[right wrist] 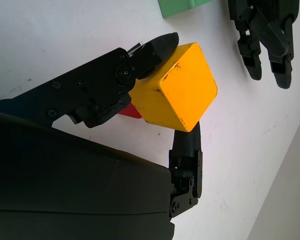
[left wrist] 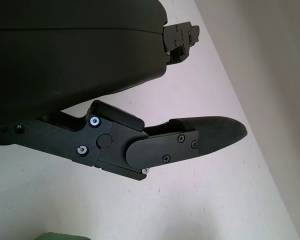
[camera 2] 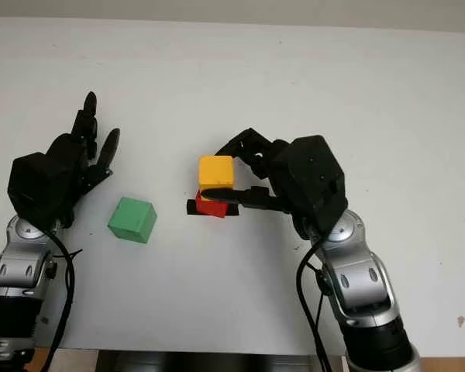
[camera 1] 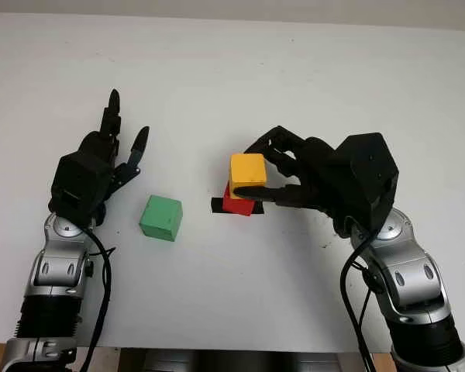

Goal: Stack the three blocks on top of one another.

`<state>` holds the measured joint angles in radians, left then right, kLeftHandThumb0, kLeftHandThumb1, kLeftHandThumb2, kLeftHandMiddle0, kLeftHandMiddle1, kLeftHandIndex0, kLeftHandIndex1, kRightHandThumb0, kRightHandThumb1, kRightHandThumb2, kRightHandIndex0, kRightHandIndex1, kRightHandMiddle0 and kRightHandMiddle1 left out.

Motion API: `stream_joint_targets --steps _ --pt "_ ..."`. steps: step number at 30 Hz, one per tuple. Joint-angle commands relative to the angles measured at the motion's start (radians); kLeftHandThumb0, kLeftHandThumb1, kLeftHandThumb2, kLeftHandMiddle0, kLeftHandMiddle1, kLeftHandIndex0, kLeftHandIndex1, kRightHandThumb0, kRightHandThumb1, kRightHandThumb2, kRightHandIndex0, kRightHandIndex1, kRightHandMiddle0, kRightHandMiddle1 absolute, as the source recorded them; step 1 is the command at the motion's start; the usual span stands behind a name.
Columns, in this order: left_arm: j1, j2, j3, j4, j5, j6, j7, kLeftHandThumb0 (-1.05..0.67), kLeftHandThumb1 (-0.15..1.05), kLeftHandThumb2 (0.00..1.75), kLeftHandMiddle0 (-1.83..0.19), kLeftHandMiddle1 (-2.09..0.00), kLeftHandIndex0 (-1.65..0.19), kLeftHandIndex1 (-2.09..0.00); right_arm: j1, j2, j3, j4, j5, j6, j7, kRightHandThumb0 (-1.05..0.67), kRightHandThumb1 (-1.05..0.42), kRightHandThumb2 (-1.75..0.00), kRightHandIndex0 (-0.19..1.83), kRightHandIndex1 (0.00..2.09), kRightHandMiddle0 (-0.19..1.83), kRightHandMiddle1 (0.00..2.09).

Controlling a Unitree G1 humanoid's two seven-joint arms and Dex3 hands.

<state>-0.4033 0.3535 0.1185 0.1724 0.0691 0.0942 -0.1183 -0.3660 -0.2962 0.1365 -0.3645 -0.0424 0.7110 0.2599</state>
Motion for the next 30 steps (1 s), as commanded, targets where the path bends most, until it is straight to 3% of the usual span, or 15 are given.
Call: stream_joint_targets --steps 1,12,14,18,21,26,30 --pt "0.015 -0.003 -0.001 -0.014 -0.005 -0.009 -0.002 -0.76 1.05 0.58 0.19 0.00 0.19 -0.02 -0.001 0.005 -0.001 0.001 -0.003 -0.012 -0.003 -0.38 -0.98 -0.05 0.20 0.06 0.21 1.63" --pt "0.023 -0.004 -0.004 -0.023 0.001 0.001 0.000 -0.78 1.05 0.58 0.19 -0.01 0.19 -0.03 0.001 -0.016 0.010 0.024 -0.015 -0.041 0.014 -0.40 -0.96 -0.05 0.20 0.06 0.16 1.57" --pt "0.024 -0.004 -0.004 -0.023 0.000 -0.002 0.000 -0.77 1.05 0.58 0.19 -0.01 0.19 -0.03 -0.005 -0.031 0.019 0.030 -0.019 -0.036 0.035 -0.48 -0.91 -0.05 0.15 0.04 0.04 1.28" --pt "0.023 -0.003 -0.004 -0.022 0.000 0.004 0.000 -0.78 1.05 0.58 0.19 0.00 0.19 -0.02 -0.015 -0.057 0.030 0.039 -0.022 -0.035 0.076 -0.57 -0.89 -0.05 0.06 0.02 -0.04 0.93" --pt "0.025 -0.003 -0.003 -0.023 0.000 0.001 0.000 -0.79 1.05 0.57 0.19 -0.01 0.19 -0.03 -0.020 -0.077 0.032 0.040 -0.026 -0.045 0.106 -0.67 -0.89 -0.05 -0.02 0.03 -0.06 0.55" --pt "0.026 0.000 -0.002 -0.023 0.002 0.008 0.000 -0.78 1.05 0.58 0.19 -0.01 0.19 -0.01 -0.034 -0.114 0.037 0.020 -0.026 -0.020 0.158 -0.75 -0.91 -0.06 -0.12 0.01 -0.10 0.30" --pt "0.027 0.001 -0.002 -0.026 0.003 0.009 0.000 -0.78 1.05 0.58 0.19 -0.01 0.19 -0.01 -0.014 -0.149 0.024 0.022 0.004 -0.116 0.226 -0.79 -0.92 -0.06 -0.19 0.00 -0.18 0.12"
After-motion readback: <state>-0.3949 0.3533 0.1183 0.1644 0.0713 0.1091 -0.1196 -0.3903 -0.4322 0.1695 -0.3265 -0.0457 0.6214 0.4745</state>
